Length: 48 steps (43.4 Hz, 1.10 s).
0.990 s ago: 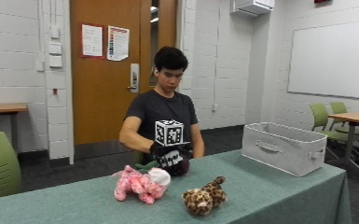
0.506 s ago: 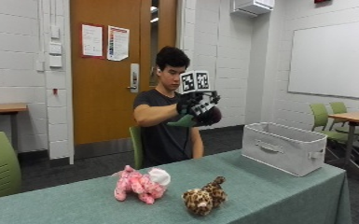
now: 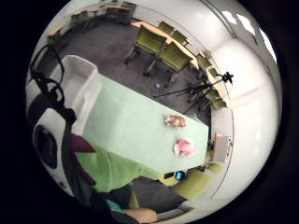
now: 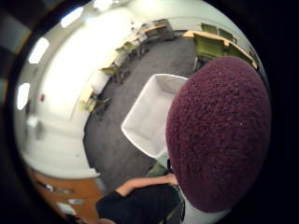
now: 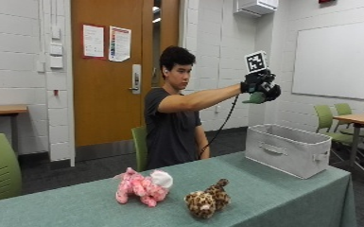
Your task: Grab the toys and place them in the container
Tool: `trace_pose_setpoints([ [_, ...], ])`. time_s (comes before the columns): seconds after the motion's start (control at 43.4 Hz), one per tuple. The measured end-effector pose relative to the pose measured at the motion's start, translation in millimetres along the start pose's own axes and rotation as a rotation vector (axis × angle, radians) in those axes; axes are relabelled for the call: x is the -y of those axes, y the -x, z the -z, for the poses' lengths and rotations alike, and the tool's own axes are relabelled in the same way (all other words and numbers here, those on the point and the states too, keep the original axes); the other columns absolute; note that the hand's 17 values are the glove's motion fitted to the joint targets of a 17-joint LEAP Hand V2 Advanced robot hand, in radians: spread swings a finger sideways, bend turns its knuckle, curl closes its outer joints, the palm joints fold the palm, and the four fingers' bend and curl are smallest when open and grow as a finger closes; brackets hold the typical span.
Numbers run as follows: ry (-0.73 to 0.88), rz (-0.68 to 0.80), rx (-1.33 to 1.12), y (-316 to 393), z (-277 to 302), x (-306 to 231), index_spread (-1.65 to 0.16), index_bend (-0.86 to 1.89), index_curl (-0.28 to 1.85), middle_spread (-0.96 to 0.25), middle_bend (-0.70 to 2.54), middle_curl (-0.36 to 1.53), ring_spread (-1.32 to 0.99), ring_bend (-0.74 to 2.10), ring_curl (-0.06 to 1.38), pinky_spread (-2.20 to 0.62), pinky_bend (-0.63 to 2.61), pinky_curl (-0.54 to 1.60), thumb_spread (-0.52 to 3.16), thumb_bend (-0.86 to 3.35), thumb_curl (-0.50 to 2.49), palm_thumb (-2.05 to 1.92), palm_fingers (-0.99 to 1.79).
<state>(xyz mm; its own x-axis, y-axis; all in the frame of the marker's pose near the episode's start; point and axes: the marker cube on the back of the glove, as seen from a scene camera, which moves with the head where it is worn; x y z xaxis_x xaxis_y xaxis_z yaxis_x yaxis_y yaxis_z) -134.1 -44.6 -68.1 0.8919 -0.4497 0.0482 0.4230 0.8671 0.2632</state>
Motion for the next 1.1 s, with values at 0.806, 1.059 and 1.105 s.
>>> trace_pose_setpoints([
  [0.806, 0.153, 0.023, 0.032, 52.8, -45.7, 43.5, -0.11, 0.09, 0.52, -0.05, 0.31, 0.50, -0.21, 0.65, 0.33, -0.18, 0.90, 0.38, 0.87, -0.11, 0.52, -0.11, -0.07],
  [1.059, 0.138, -0.165, -0.224, -86.0, -30.8, 3.2, -0.12, 0.16, 0.47, -0.05, 0.32, 0.49, -0.21, 0.58, 0.30, -0.13, 0.82, 0.35, 0.86, -0.12, 0.39, -0.16, -0.04],
  [1.105, 0.136, -0.188, -0.228, -108.3, -27.2, -5.2, -0.13, 0.17, 0.47, -0.05, 0.32, 0.48, -0.21, 0.57, 0.30, -0.12, 0.82, 0.35, 0.86, -0.12, 0.37, -0.16, -0.03],
])
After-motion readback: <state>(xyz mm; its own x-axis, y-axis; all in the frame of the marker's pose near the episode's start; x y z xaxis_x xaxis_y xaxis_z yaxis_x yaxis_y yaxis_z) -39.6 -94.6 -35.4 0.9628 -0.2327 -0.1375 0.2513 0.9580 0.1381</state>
